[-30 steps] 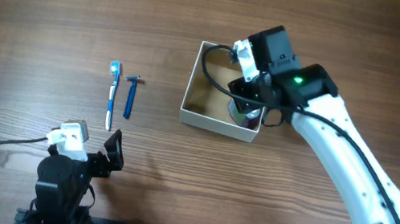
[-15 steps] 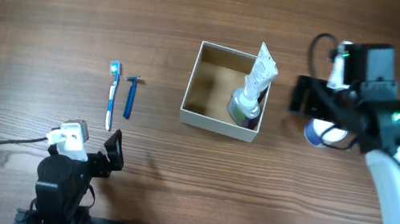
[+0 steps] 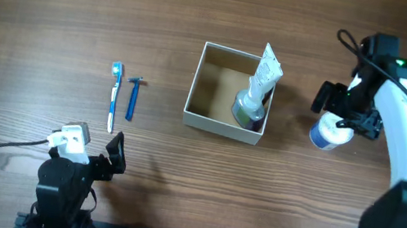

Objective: Pack container
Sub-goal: 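Move the right gripper to the cotton swab tub and grasp it, then carry the cotton swab tub into the box's left corner, lower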

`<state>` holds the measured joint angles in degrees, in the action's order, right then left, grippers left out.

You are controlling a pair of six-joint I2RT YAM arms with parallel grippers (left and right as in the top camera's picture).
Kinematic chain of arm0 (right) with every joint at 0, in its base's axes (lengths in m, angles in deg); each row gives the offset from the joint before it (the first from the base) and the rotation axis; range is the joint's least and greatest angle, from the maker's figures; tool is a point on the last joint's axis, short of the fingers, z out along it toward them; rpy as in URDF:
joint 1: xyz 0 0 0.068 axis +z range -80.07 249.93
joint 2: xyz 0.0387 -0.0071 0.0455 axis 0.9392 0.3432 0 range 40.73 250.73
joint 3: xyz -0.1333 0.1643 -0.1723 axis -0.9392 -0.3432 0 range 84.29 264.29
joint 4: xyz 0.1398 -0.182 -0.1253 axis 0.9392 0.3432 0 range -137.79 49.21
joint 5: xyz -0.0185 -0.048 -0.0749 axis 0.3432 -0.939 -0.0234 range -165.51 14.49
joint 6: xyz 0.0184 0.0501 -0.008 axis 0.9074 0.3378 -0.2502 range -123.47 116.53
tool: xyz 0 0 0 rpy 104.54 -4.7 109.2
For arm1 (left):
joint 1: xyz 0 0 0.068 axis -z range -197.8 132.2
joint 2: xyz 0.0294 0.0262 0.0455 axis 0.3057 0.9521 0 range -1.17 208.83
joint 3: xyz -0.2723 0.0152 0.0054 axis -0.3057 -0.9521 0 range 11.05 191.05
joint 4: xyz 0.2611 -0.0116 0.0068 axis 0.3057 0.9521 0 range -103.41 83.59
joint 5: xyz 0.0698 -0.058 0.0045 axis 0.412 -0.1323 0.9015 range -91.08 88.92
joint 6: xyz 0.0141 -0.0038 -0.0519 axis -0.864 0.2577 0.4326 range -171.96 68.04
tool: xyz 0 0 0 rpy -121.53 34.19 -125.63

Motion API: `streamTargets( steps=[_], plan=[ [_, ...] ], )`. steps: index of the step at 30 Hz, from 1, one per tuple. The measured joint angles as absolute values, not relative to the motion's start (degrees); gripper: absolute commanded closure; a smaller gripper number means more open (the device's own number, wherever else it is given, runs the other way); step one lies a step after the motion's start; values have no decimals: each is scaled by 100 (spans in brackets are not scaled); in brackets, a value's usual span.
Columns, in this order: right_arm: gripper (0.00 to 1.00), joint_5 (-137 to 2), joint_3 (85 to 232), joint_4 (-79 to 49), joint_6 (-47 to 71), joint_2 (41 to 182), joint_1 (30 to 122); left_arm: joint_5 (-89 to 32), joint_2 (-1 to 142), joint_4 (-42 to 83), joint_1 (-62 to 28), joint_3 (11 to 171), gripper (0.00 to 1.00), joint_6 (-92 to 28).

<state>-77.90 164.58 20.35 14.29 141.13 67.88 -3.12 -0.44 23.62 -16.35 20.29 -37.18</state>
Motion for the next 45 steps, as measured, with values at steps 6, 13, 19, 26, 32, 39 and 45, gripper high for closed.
streamTargets(
  steps=[6,13,19,26,32,39,45],
  plan=[
    [0,-7786,16456,1939,1389,14306,6771,-312,-44,2362,-1635,2029,0,-3718],
    [0,-7790,16453,1919,1273,14306,6506,-310,-44,2362,-1635,2029,0,-3718],
    [0,-7788,16010,1480,1225,14306,6371,-310,-44,2360,-1635,2029,0,-3718],
    [9,-7635,15474,1032,1053,14317,6323,-312,-44,2362,-1635,2029,0,-3718],
    [28,-7550,15472,929,1015,14317,6323,-310,-44,2362,-1635,2029,0,-3718],
    [31,-7451,15516,1093,924,14092,6323,-312,-44,2362,-1635,2029,0,-3718],
    [32,-7349,15603,1430,858,12896,6504,-310,-44,2362,-1635,2029,0,-3718]
  ],
)
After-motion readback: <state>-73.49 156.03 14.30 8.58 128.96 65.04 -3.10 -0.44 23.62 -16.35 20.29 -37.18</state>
